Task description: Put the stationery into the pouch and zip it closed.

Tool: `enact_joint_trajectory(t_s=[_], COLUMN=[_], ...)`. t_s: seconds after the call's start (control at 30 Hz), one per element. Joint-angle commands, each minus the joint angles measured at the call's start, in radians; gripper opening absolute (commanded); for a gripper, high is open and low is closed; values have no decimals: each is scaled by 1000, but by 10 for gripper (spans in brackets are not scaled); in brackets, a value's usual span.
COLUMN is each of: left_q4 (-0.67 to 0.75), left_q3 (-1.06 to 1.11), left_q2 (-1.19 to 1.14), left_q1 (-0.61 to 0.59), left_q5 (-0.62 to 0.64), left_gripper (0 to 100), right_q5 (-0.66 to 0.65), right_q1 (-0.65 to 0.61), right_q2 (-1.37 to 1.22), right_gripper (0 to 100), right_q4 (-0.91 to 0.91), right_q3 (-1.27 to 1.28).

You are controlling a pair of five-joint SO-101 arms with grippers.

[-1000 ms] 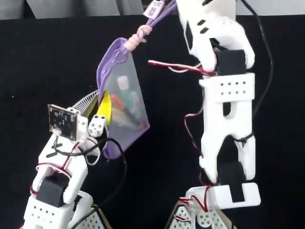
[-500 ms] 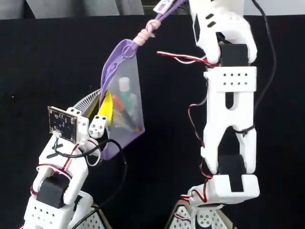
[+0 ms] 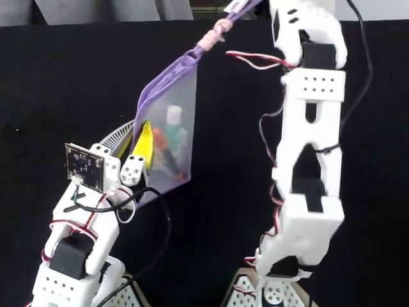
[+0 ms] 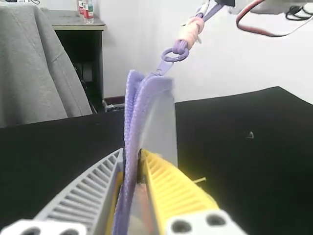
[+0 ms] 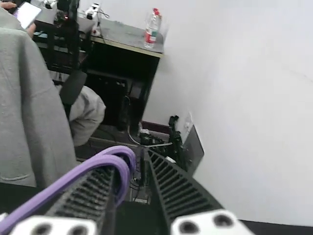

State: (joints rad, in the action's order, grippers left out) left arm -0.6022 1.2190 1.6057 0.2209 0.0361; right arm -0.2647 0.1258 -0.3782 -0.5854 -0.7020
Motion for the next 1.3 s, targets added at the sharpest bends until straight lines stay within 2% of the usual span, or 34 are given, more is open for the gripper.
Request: enact_joint_trajectory(t_s=[0.0,0.43,0.6,1.03,1.27], left_q4=[-9,-6,-6,-8,-8], left_q3=[-19,-19,-19,-19,-18], left_q2=[26,28,28,28,28], left_q1=[-45,-47,-47,-47,-47], left_q5=[-9,-9,-8,-5,-3], left_gripper=[29,29,29,29,29], right_q5=[8,8,35,57,52], right_q1=[152,273,281,356,330], right_q2=[-51,-360,-424,-447,-487], right_gripper=[11,11,11,11,11], right_q4=[44,44,44,52,89], right_q3=[-142,-472,-553,-562,-573])
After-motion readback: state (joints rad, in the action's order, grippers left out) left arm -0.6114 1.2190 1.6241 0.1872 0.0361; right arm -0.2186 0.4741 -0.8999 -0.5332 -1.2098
